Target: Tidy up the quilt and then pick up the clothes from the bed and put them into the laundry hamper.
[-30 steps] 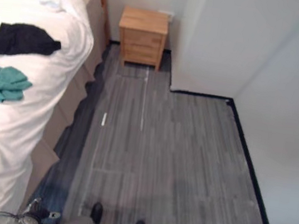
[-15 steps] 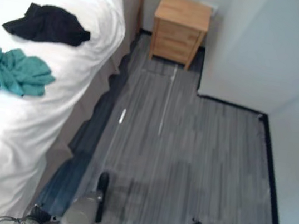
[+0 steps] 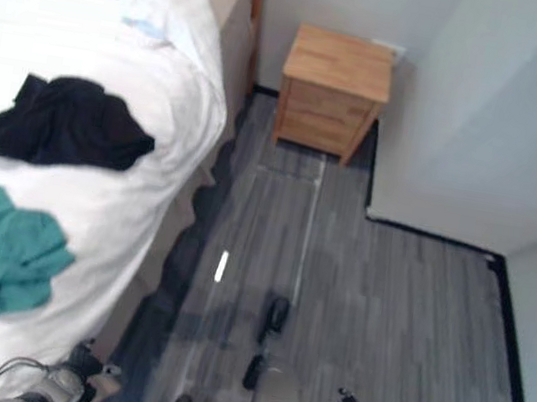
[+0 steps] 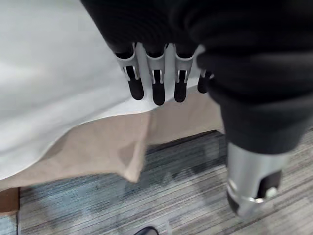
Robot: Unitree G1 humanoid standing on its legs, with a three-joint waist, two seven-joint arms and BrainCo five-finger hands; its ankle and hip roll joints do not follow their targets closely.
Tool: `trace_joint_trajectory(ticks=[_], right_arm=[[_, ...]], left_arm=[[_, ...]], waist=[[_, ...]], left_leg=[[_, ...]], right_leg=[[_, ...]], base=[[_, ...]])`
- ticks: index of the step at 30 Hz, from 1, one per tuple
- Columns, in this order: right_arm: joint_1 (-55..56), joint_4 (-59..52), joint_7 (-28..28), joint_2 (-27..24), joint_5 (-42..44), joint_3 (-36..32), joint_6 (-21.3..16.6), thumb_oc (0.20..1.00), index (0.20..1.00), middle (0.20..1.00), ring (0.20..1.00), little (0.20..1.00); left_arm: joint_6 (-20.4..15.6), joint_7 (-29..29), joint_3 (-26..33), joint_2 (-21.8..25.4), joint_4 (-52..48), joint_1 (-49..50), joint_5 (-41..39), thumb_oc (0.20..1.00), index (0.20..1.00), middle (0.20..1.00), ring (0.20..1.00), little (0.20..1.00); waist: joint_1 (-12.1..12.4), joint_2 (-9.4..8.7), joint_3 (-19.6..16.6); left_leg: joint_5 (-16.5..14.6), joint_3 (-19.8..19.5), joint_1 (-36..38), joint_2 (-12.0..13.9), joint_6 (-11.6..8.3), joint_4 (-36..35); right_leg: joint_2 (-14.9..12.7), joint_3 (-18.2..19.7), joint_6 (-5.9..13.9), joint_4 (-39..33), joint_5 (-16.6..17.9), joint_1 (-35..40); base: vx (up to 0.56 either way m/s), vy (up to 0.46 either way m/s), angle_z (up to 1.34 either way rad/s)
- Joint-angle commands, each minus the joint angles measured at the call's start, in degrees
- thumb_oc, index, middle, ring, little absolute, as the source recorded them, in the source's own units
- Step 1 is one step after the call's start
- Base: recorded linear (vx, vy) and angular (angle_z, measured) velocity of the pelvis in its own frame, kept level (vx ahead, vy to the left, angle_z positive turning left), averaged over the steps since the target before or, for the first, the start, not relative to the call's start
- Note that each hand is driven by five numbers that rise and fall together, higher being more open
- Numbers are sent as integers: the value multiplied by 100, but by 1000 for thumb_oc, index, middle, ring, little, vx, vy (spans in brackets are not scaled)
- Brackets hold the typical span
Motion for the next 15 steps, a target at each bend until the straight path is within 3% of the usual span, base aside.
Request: trace_joint_trajectory(ticks=[1,2,4,5,6,7,8,10,11,12,13,15], right_arm=[[-328,-133,-58,-323,-19,219,-90,1000,1000,1000,1000,1000],[-374,-175,-100,-377,-2,243,-86,1000,1000,1000,1000,1000],[-481,-199,-124,-385,42,290,-62,1000,1000,1000,1000,1000],[-534,-187,-126,-364,34,330,-61,1000,1000,1000,1000,1000],[-580,-141,-139,-328,15,397,-84,1000,1000,1000,1000,1000],[-574,-139,-139,-330,16,398,-87,1000,1000,1000,1000,1000],[-586,-124,-147,-329,13,406,-115,1000,1000,1000,1000,1000],[-592,-66,-163,-317,30,408,-155,1000,1000,1000,1000,1000],[-592,-66,-164,-317,30,408,-155,1000,1000,1000,1000,1000],[-581,-52,-185,-320,9,396,-165,1000,1000,1000,1000,1000],[-559,-26,-144,-314,-39,405,-135,1000,1000,1000,1000,1000],[-491,-10,-144,-257,-82,314,-119,1000,1000,1000,1000,1000]], left_arm=[[-86,117,69,152,-266,-289,29,1000,1000,1000,1000,1000],[-89,180,101,131,-335,-299,-101,1000,1000,1000,1000,1000],[-109,234,79,87,-426,-323,-279,1000,1000,1000,1000,1000],[-141,228,66,76,-488,-307,-310,1000,1000,1000,1000,1000],[-196,237,51,30,-632,-264,-382,1000,1000,1000,1000,1000],[-196,238,47,28,-635,-257,-383,1000,1000,1000,1000,1000],[-214,247,50,17,-654,-239,-420,1000,1000,1000,1000,1000],[-210,200,17,-5,-651,-213,-361,1000,1000,1000,1000,1000],[-210,200,17,-5,-651,-213,-361,1000,1000,1000,1000,1000],[-170,137,-39,-18,-608,-240,-249,1000,1000,1000,1000,1000],[-140,117,-21,-23,-576,-203,-249,1000,1000,1000,1000,1000],[-99,89,-55,-10,-449,-196,-204,1000,1000,1000,1000,1000]], waist=[[40,-56,193],[161,-139,304],[353,-223,404],[503,-218,410],[710,-151,289],[729,-151,302],[776,-111,248],[857,16,128],[861,14,136],[855,33,38],[875,23,-37],[899,-38,-136]], left_leg=[[1243,-140,-1082,386,-503,2732],[1415,-158,-1532,292,-527,3538],[1192,-89,-2149,60,-413,3941],[1081,-55,-2464,-93,-357,3745],[1054,36,-2759,-74,-262,2775],[1039,52,-2713,-70,-264,2753],[1013,157,-2650,38,-224,2110],[1416,663,-2540,417,-207,618],[1422,667,-2525,414,-207,605],[1537,1257,-2415,552,-191,315],[1487,1280,-2285,481,-77,247],[1357,1145,-2118,280,125,140]], right_leg=[[-97,90,452,-973,292,1272],[-90,83,359,-1055,202,1565],[-16,293,253,-1201,35,1965],[50,407,273,-1299,-72,2160],[114,457,323,-1394,-266,2399],[113,474,325,-1392,-279,2424],[124,425,369,-1414,-379,2504],[255,256,430,-1416,-634,2807],[252,259,430,-1416,-635,2815],[338,13,421,-1390,-817,3068],[323,-37,442,-1177,-871,3102],[67,-205,561,83,-838,2894]], base=[[486,-280,9],[438,-254,-9],[510,-117,-62],[763,29,-86],[587,38,-63],[574,66,-76],[400,76,-61],[452,95,-34],[423,46,7],[436,75,22],[597,127,39],[401,179,23]])
